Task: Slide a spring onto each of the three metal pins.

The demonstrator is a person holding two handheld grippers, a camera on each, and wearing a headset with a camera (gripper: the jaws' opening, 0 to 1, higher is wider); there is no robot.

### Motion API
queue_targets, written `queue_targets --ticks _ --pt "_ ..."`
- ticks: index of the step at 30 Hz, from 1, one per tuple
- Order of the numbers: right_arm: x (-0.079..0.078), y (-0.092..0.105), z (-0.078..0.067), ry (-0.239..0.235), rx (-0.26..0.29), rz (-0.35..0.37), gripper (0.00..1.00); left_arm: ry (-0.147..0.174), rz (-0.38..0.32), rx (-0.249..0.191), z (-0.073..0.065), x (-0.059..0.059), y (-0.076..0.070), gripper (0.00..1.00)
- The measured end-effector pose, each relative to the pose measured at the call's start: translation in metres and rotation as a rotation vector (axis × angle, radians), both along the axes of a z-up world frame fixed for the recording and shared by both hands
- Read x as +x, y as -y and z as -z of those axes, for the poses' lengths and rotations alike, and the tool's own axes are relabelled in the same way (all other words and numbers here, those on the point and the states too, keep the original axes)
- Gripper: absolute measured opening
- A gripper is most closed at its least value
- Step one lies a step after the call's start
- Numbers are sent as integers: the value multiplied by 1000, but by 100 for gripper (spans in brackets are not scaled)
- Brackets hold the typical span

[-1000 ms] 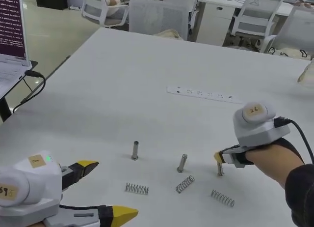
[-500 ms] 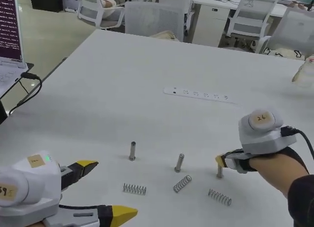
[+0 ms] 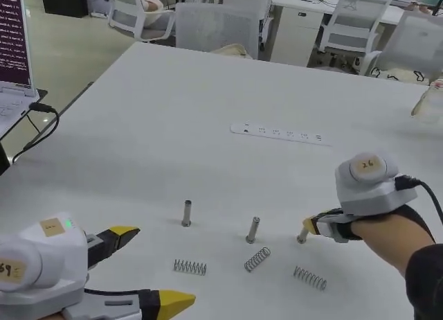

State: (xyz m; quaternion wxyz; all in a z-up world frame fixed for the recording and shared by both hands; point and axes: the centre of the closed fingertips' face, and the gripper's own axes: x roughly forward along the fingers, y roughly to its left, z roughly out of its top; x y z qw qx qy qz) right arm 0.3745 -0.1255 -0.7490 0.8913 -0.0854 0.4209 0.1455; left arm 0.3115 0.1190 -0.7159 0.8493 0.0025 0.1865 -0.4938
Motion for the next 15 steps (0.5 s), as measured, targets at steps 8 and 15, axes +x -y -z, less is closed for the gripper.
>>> queue_targets --ticks 8,15 --pt "-5 3 0 -12 -15 6 5 -1 -2 1 0 1 0 85" --pt "-9 5 0 -32 -23 22 5 -2 3 2 0 -1 0 85"
